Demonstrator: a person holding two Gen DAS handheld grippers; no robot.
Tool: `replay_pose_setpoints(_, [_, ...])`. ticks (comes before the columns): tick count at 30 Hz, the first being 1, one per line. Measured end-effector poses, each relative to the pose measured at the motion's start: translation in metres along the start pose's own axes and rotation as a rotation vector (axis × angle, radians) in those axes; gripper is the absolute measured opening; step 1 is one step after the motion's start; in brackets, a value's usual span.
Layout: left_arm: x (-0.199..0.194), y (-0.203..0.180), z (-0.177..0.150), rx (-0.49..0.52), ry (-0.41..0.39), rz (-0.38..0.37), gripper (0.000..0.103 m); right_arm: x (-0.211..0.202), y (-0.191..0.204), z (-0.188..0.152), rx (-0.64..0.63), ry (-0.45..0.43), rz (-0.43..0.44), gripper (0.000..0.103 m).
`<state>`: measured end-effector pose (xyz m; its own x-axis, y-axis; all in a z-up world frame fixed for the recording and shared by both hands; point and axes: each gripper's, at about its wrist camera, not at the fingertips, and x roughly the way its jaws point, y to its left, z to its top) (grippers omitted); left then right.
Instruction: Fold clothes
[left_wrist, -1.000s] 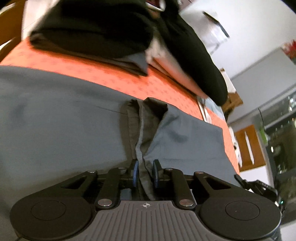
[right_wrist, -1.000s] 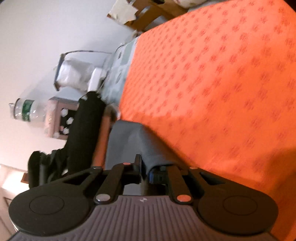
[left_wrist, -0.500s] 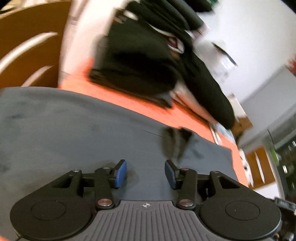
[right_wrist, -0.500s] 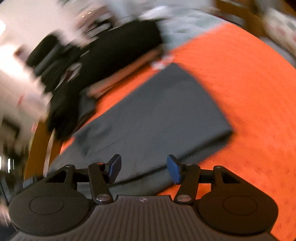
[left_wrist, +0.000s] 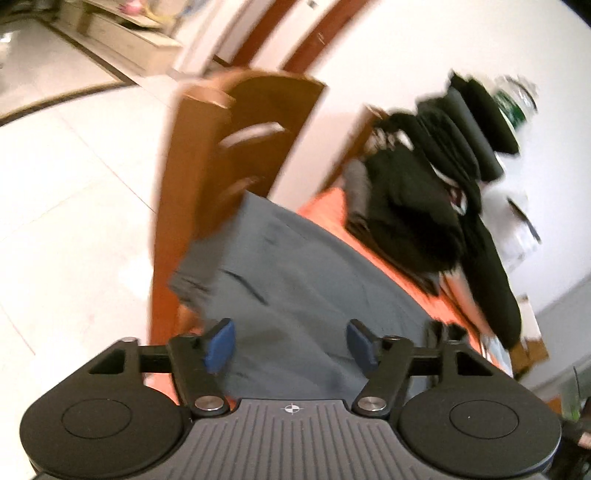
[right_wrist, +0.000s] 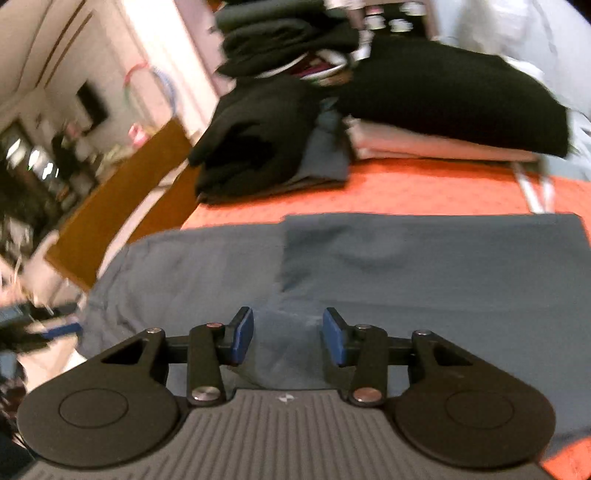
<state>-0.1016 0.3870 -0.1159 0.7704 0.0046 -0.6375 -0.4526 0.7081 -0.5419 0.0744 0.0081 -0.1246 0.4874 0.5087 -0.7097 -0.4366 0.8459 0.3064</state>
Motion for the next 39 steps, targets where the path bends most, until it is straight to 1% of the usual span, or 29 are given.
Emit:
replay_pose_setpoints(1, [-0.004, 0.006, 0.000, -0.017, -0.016, 0.011, 0.078, 0.007, 0.005, -0.003, -0.031, 0.019, -0.010, 0.038])
replay_pose_setpoints(2, [-0.007, 0.011, -0.001, -0.034, -0.026, 0.018, 0.079, 0.014, 0.010, -0.007, -0.060, 0.039, -0.022, 0.035])
replay_pose_setpoints(3, [-0.009, 0.015, -0.002, -0.047, -0.033, 0.025, 0.083, 0.020, 0.013, -0.012, -0.083, 0.058, -0.027, 0.032])
replay_pose_setpoints(5, [-0.012, 0.024, -0.004, -0.074, -0.049, 0.041, 0.087, 0.028, 0.017, -0.021, -0.108, 0.086, -0.024, 0.032])
replay_pose_setpoints(7, [-0.009, 0.032, -0.007, -0.109, -0.049, 0.037, 0.091, 0.031, 0.017, -0.027, -0.122, 0.097, -0.021, 0.032])
replay_pose_setpoints(11, [0.004, 0.049, -0.012, -0.226, -0.033, -0.012, 0.093, 0.016, 0.015, -0.021, -0.072, 0.081, 0.000, 0.034])
replay_pose_setpoints(13, [0.014, 0.057, -0.013, -0.294, -0.029, -0.033, 0.093, 0.009, 0.015, -0.019, -0.065, 0.068, 0.003, 0.038])
replay_pose_setpoints(16, [0.032, 0.064, -0.014, -0.363, -0.021, -0.056, 0.094, -0.002, 0.016, -0.019, -0.070, 0.051, -0.015, 0.042])
replay_pose_setpoints(20, [0.056, 0.068, -0.013, -0.384, 0.007, -0.054, 0.093, -0.022, 0.011, -0.020, -0.066, 0.024, -0.049, 0.043])
replay_pose_setpoints(22, [0.065, 0.068, -0.012, -0.385, 0.017, -0.073, 0.091, -0.033, 0.005, -0.021, -0.050, 0.008, -0.065, 0.045])
replay_pose_setpoints(23, [0.069, 0.068, -0.011, -0.381, 0.022, -0.077, 0.090, -0.038, 0.002, -0.021, -0.039, -0.001, -0.073, 0.045])
replay_pose_setpoints(25, [0.077, 0.066, -0.009, -0.383, 0.031, -0.089, 0.078, -0.046, -0.004, -0.023, -0.016, -0.014, -0.091, 0.046])
replay_pose_setpoints(26, [0.080, 0.066, -0.008, -0.387, 0.036, -0.098, 0.074, -0.049, -0.007, -0.025, -0.005, -0.018, -0.100, 0.046])
replay_pose_setpoints(27, [0.082, 0.065, -0.007, -0.389, 0.038, -0.114, 0.064, -0.053, -0.010, -0.028, 0.005, -0.019, -0.108, 0.046])
replay_pose_setpoints(28, [0.082, 0.063, -0.006, -0.384, 0.033, -0.133, 0.050, -0.056, -0.013, -0.030, 0.016, -0.022, -0.116, 0.046])
replay_pose_setpoints(29, [0.081, 0.061, -0.004, -0.373, 0.025, -0.142, 0.044, -0.058, -0.015, -0.032, 0.026, -0.024, -0.122, 0.046])
replay_pose_setpoints(31, [0.075, 0.052, -0.002, -0.331, -0.006, -0.133, 0.029, -0.063, -0.020, -0.035, 0.049, -0.032, -0.134, 0.046])
replay_pose_setpoints(33, [0.065, 0.045, 0.000, -0.306, -0.033, -0.137, 0.021, -0.068, -0.025, -0.039, 0.066, -0.041, -0.143, 0.046])
replay_pose_setpoints(34, [0.060, 0.041, 0.002, -0.301, -0.046, -0.142, 0.019, -0.069, -0.026, -0.040, 0.074, -0.045, -0.148, 0.046])
replay_pose_setpoints(37, [0.042, 0.023, 0.008, -0.270, -0.086, -0.168, 0.015, -0.074, -0.032, -0.045, 0.099, -0.054, -0.156, 0.046])
replay_pose_setpoints(39, [0.031, 0.004, 0.013, -0.215, -0.109, -0.190, 0.013, -0.078, -0.036, -0.048, 0.116, -0.061, -0.159, 0.046])
